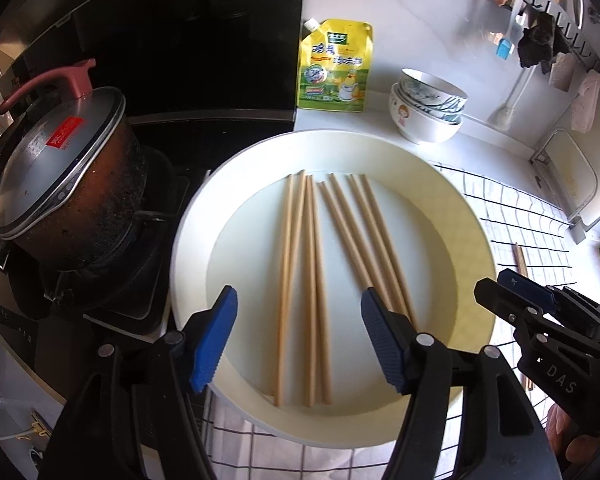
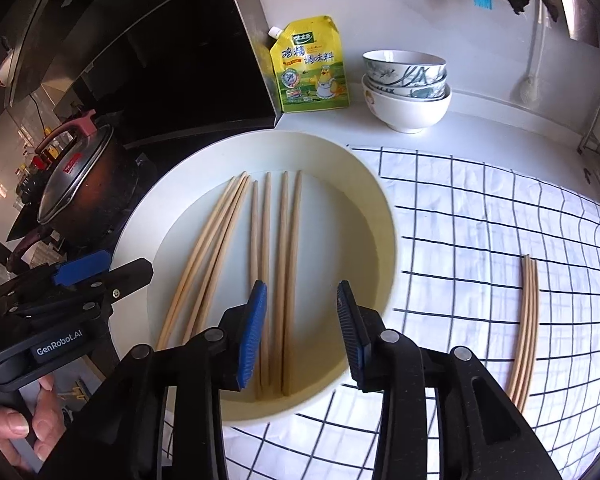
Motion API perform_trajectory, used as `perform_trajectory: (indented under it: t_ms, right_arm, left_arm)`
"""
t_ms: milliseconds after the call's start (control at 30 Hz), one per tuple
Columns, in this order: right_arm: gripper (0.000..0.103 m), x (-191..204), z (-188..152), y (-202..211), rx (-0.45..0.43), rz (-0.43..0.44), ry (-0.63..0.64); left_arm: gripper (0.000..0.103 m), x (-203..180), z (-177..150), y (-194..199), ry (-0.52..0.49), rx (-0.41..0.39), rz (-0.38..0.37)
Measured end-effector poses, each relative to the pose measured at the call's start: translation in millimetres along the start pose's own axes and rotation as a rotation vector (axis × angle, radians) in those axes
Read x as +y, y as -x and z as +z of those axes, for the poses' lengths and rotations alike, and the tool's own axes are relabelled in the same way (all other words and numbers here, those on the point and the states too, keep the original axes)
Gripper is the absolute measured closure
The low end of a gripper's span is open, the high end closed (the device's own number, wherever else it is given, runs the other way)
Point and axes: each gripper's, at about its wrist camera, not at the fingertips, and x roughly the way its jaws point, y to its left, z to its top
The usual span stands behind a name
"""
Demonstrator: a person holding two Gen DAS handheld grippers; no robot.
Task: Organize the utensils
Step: 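Withdraw both open grippers from the basin back over the chopstick row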
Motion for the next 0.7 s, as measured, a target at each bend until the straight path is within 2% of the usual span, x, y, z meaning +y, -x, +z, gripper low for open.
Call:
perform_trajectory:
  t_ms: [233, 400, 467, 567, 700]
  right_arm:
    - [0.058, -31, -7, 21, -0.027, -0.031, -0.020]
    - [0.057, -65, -17, 34, -0.037, -0.062, -0.059]
    - [0.056, -81, -23, 40, -0.044, -0.085, -0.071]
    - [0.054, -104, -33, 49, -0.049, -0.124, -0.085]
    - [0.046, -138, -51, 57, -0.039, -0.171, -0.119]
  left_arm:
    - [0.033, -29, -5, 5, -0.011, -0.006, -0.015]
    - [0.026, -55, -8, 5, -0.029, -0.002, -0.031]
    - [0.022, -67, -9, 5, -0.037, -0.005, -0.046]
    - [0.022, -89, -12, 7, -0.063, -0.014, -0.078]
    - [0.016, -121, -14, 7, -0.093, -0.029, -0.112]
